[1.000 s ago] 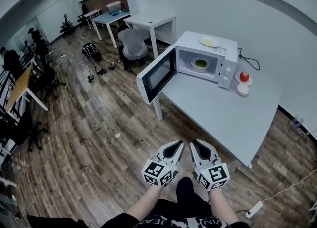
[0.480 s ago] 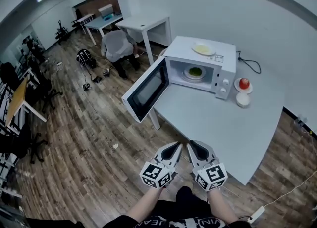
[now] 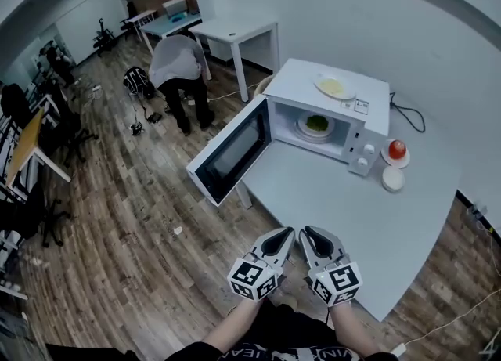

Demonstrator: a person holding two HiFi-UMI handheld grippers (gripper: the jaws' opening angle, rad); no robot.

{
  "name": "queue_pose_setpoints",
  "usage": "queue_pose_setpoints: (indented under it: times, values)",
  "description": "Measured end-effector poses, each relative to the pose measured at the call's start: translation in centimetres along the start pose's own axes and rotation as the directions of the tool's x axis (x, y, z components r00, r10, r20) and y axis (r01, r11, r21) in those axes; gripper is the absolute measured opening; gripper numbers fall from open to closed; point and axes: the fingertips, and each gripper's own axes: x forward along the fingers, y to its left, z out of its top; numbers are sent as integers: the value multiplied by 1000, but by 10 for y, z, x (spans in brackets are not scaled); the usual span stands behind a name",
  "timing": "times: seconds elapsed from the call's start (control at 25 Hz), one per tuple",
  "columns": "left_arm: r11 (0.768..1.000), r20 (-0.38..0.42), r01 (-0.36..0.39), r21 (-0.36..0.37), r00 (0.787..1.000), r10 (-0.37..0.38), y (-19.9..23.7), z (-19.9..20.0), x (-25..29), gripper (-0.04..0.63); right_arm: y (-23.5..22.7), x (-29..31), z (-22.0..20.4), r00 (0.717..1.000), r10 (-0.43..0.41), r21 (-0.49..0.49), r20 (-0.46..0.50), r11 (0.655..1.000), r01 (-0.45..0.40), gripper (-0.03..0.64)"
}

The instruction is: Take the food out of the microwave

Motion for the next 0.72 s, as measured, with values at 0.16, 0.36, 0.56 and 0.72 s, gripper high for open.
queue_pose_setpoints:
  times: [0.16, 0.36, 0.56, 0.72]
  values:
    - [1000, -17, -13, -5, 1000, 13, 13, -3, 12, 20, -10, 13, -3, 1000, 9, 5, -12, 1000, -9, 54]
    - [1000, -32, -2, -6, 999, 2, 31, -5, 38, 20, -29, 31, -8, 1000, -1, 11, -21, 1000, 2, 54]
    - [999, -37, 52, 4, 998, -51, 45, 4, 75, 20, -58, 52, -1, 999, -44, 2, -25, 999, 44, 54]
    - [997, -38, 82, 6, 996, -82, 62, 15, 101, 20, -74, 76, 8, 998, -53, -21, -27, 998, 53, 54]
